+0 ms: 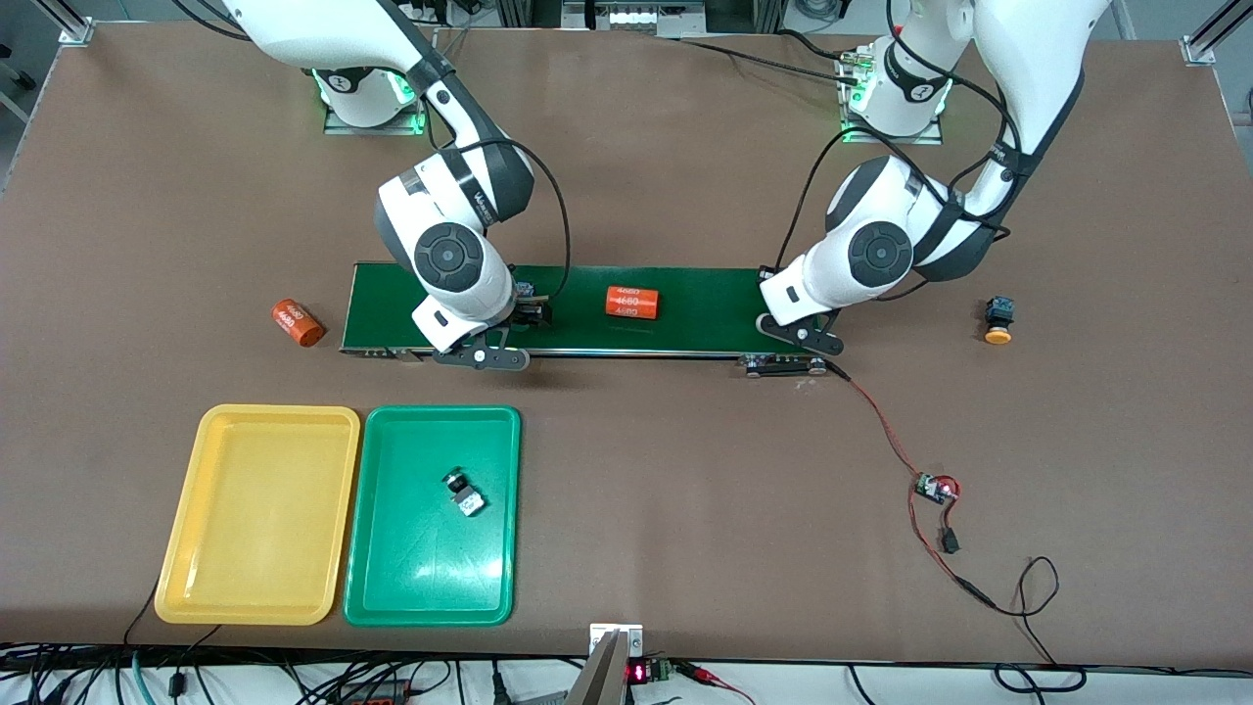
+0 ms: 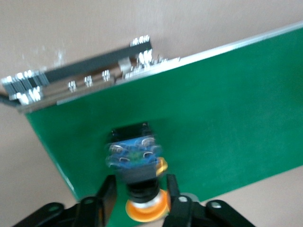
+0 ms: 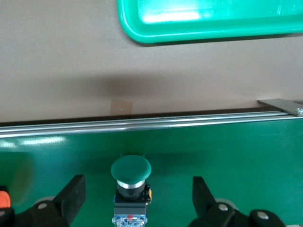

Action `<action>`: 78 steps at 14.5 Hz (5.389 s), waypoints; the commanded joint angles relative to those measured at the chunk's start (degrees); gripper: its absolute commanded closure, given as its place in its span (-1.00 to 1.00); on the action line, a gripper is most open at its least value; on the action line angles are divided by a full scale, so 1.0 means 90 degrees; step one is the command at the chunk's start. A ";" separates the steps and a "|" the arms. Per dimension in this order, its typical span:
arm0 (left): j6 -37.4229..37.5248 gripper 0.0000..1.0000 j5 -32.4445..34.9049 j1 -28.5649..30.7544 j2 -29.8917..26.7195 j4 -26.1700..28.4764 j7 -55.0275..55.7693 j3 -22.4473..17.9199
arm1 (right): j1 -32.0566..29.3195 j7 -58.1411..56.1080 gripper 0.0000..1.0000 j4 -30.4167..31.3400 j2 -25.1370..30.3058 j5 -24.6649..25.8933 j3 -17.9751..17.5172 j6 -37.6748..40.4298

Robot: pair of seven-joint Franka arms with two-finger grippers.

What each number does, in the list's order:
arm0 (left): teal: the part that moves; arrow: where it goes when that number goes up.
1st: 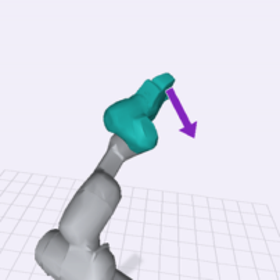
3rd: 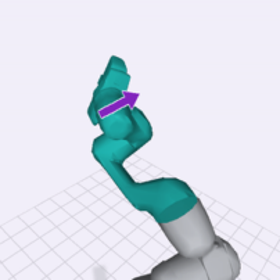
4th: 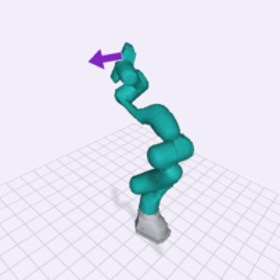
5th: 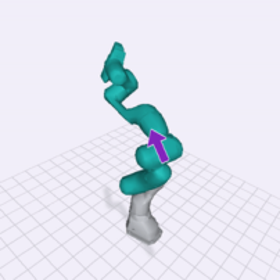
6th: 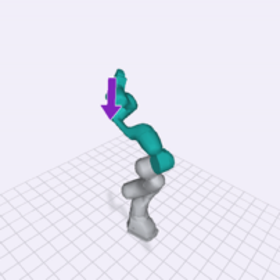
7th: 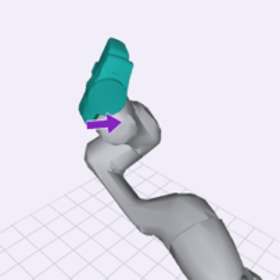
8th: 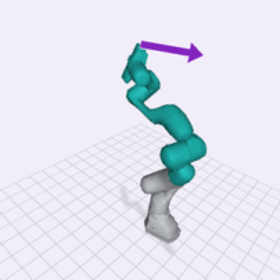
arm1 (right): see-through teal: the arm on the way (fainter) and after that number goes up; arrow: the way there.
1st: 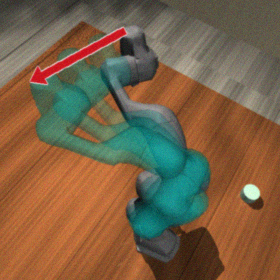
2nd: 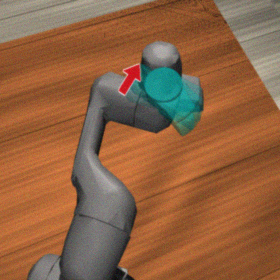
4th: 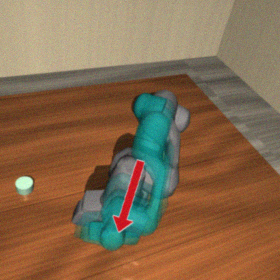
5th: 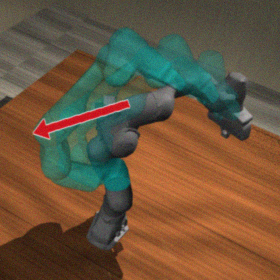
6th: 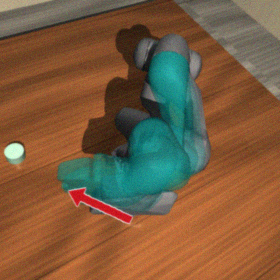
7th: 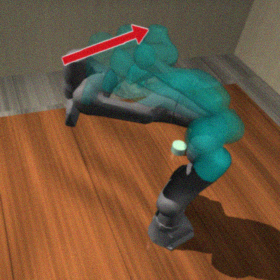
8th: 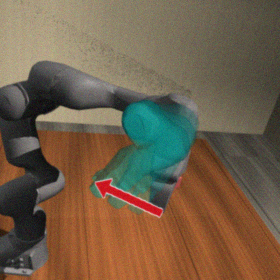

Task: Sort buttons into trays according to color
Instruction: 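Place the orange button on the belt while the right gripper returns to the belt, then grasp a green button with the right gripper while the left gripper grasps an orange button, then place the orange button on the belt while the right gripper lifts the green button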

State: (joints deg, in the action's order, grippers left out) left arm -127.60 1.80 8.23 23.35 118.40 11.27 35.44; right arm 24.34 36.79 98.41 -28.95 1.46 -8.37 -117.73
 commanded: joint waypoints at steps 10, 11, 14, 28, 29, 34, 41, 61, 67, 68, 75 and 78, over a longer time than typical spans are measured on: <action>0.0623 -1.00 -0.0054 0.1252 -0.0701 -0.0011 -0.0129 -0.0324 | -0.1023 -0.0572 -1.00 -0.0924 0.0228 0.0062 0.0041 0.0190; 0.0623 -1.00 -0.0053 0.1360 -0.0622 0.0009 -0.0129 -0.0479 | -0.1151 -0.0717 -1.00 -0.0915 0.0219 0.0081 0.0032 0.0278; 0.0652 -1.00 0.0237 0.1672 -0.0563 0.0028 -0.0314 -0.0881 | -0.1259 -0.1293 -1.00 -0.0925 0.0325 0.0072 0.0041 0.0970; 0.0565 -1.00 0.1654 0.3129 0.0061 0.0097 -0.1613 -0.0960 | -0.1923 -0.2017 -1.00 -0.0954 0.1097 -0.0016 0.0051 0.2475; 0.0565 -1.00 0.1791 0.3129 0.0072 0.0097 -0.1633 -0.0960 | -0.1914 -0.2017 -1.00 -0.0915 0.1097 -0.0026 0.0061 0.2476; 0.0574 -1.00 0.1890 0.3187 0.0091 0.0243 -0.1633 -0.0959 | -0.1855 -0.2046 -1.00 -0.0808 0.0961 -0.0026 0.0031 0.2098; 0.0448 -1.00 0.2212 0.3480 0.0355 0.0311 -0.1789 -0.0950 | -0.2186 -0.1803 -1.00 0.1680 0.2101 -0.0026 0.0012 -0.0502; 0.0457 0.52 0.2212 0.3636 0.0511 0.0409 -0.1917 -0.0901 | -0.2255 -0.0904 -1.00 0.3548 0.1977 -0.0007 -0.0789 -0.2289; 0.1205 0.82 0.2125 0.3559 0.0150 0.0147 -0.1878 -0.0122 | -0.2343 -0.1470 -0.07 0.3548 0.1752 -0.0006 -0.0789 -0.2290; 0.1644 0.86 0.2105 0.3558 0.0150 -0.0048 -0.1839 0.0132 | -0.2430 -0.1480 0.23 0.3548 0.1752 -0.0006 -0.0779 -0.2290; 0.2254 0.93 0.1337 0.3189 0.0023 -0.0820 -0.1819 0.1023 | -0.3240 -0.2981 0.78 0.2673 0.1762 0.0003 -0.0750 -0.2075; 0.2235 0.94 0.0632 0.2448 -0.0064 -0.0919 -0.1295 0.1003 | -0.3641 -0.3705 0.78 0.1657 0.1363 0.0072 -0.0711 -0.2075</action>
State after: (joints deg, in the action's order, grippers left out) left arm -108.76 10.61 34.48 24.28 110.94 -3.82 44.84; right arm -6.19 7.50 120.27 -13.34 1.57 -14.37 -137.80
